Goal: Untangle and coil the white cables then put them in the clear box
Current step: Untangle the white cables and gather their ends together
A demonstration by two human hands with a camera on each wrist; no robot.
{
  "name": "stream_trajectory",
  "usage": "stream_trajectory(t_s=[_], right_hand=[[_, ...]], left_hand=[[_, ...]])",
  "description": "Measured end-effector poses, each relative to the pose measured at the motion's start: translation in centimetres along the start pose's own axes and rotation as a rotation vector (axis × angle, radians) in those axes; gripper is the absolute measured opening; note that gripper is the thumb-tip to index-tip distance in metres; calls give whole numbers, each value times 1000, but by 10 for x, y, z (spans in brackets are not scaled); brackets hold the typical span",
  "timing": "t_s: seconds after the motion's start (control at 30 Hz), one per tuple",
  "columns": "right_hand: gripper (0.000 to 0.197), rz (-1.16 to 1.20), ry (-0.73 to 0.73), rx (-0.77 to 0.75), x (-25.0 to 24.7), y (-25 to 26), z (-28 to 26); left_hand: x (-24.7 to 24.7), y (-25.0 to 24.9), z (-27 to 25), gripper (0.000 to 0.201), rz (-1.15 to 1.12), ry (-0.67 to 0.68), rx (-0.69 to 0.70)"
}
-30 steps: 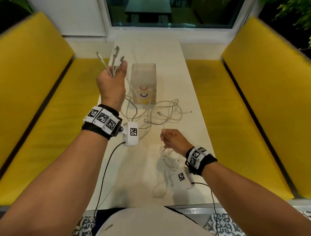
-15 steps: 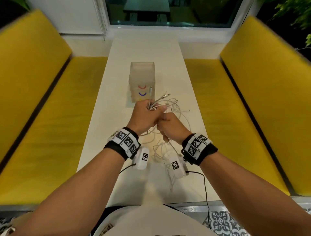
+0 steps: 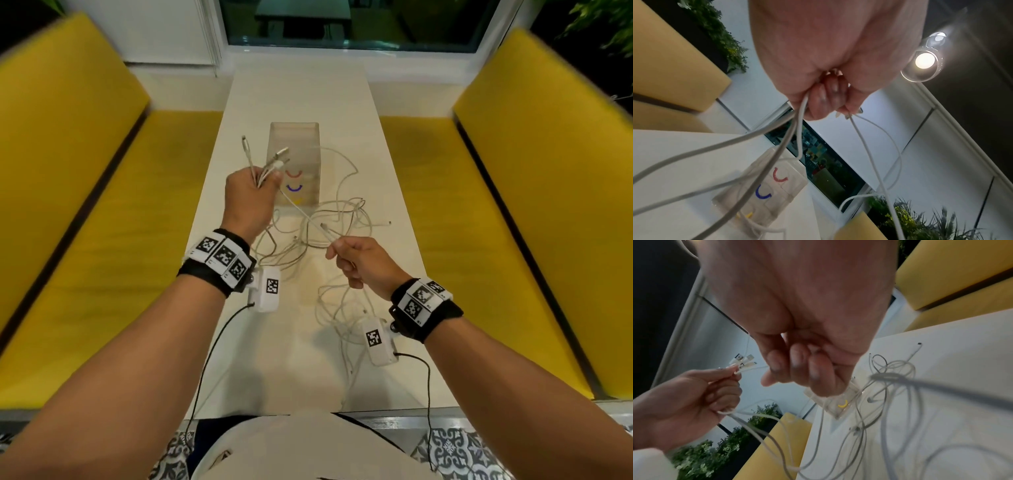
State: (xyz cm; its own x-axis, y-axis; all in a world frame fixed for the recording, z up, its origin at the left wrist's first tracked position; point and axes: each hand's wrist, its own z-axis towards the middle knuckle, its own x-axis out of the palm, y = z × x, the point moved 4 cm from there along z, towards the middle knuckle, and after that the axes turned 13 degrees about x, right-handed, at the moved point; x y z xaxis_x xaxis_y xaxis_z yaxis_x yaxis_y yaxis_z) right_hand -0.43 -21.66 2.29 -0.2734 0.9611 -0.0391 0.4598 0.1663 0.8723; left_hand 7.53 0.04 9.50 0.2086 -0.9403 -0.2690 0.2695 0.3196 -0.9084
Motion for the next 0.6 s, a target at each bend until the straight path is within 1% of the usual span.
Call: stream_trajectory(t_s=[0.07,0.13,0.2,0.27,0.33,0.4,0.47,0.57,0.6], right_hand=[[28,-64,-77,-14,-8,5,8],[27,-133,-226,-32,-26,13,18],[29,-213,-387,-36,-48,19,29],[28,-315,-523,-36,-68,23,40],[26,-454,-658,-28,-85,25,50],[26,-524,-769,6,-100,24,56],[29,-524,-803,44,-108,19,60],[50,-472,-794,91,-104,10,56],[50,-462,-789,94,-98,9,52]], left_hand=[[4,2,-6,39,-24,-1,-37],[7,8,-12,42,-62,-18,-74],[7,10,-18,39,-115,-37,-97],[8,11,-20,39,-174,-71,-97],[7,10,-20,34,-209,-109,-83],[6,10,-19,34,-238,-146,-90],[5,11,-18,34,-269,-181,-93],[3,14,-16,34,-306,-219,-83],[3,16,-16,34,-314,-228,-80]])
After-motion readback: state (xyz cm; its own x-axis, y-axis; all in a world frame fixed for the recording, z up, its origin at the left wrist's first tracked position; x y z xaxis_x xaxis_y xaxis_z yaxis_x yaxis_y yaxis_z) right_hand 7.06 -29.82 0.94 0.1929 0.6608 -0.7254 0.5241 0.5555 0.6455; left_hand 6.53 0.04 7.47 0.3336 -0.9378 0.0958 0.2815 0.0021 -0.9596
